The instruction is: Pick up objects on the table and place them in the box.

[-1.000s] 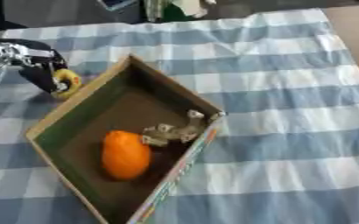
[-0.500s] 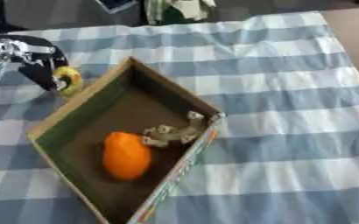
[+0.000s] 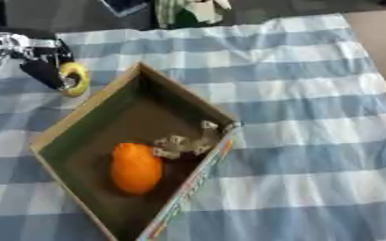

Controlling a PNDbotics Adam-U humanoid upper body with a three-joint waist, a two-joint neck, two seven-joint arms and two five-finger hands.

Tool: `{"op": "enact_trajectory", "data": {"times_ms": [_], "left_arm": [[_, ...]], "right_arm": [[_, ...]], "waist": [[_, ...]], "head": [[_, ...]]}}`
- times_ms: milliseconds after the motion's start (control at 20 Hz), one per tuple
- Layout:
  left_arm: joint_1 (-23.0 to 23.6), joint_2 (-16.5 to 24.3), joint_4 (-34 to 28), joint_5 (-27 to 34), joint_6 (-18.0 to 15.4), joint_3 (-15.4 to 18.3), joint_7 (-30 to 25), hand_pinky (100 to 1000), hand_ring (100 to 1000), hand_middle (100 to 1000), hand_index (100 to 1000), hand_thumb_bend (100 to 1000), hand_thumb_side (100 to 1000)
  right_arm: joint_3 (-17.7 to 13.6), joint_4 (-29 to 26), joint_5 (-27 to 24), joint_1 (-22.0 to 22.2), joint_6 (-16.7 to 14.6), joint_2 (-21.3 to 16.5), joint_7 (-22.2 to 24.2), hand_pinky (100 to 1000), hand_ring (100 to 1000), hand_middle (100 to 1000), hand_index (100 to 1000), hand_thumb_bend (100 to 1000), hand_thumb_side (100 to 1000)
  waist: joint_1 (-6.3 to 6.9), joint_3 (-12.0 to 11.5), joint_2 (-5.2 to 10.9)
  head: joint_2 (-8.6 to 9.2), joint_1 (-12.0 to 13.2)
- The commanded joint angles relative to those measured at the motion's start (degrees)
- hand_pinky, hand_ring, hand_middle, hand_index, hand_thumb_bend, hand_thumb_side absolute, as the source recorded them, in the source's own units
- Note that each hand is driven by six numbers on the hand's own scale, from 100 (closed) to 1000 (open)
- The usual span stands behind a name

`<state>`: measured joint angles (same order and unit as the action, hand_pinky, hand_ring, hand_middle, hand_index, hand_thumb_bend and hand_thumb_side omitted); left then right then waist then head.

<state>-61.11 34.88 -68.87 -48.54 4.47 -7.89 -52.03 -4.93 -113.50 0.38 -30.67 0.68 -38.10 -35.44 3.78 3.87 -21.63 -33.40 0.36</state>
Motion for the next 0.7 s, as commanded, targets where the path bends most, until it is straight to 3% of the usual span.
{"op": "enact_trajectory", "data": {"times_ms": [50,400,700], "left_arm": [[-1.3,2.7,-4.7,0.7,-0.4,0.4,0.1,421,594,516,604,100,338],[0.2,3.7,-19.9,4.5,-1.7,-2.3,0.5,432,587,515,597,100,333],[1.5,3.7,-30.2,7.8,1.8,-4.9,2.7,419,578,509,592,100,331]], "right_arm": [[-0.7,-1.1,-0.3,-0.4,0.1,-1.1,-0.1,698,780,695,775,100,691],[-0.6,-1.1,-0.5,-0.6,0.1,-1.1,0.0,699,781,694,775,100,690],[-0.5,-1.1,-0.5,-0.9,0.1,-1.0,0.1,700,781,694,775,100,688]], "waist": [[-0.17,0.0,1.74],[-0.19,-0.1,2.11],[-0.28,0.2,2.22]], "head": [[-0.58,-0.4],[-1.79,-2.1],[-2.18,-2.7]]}}
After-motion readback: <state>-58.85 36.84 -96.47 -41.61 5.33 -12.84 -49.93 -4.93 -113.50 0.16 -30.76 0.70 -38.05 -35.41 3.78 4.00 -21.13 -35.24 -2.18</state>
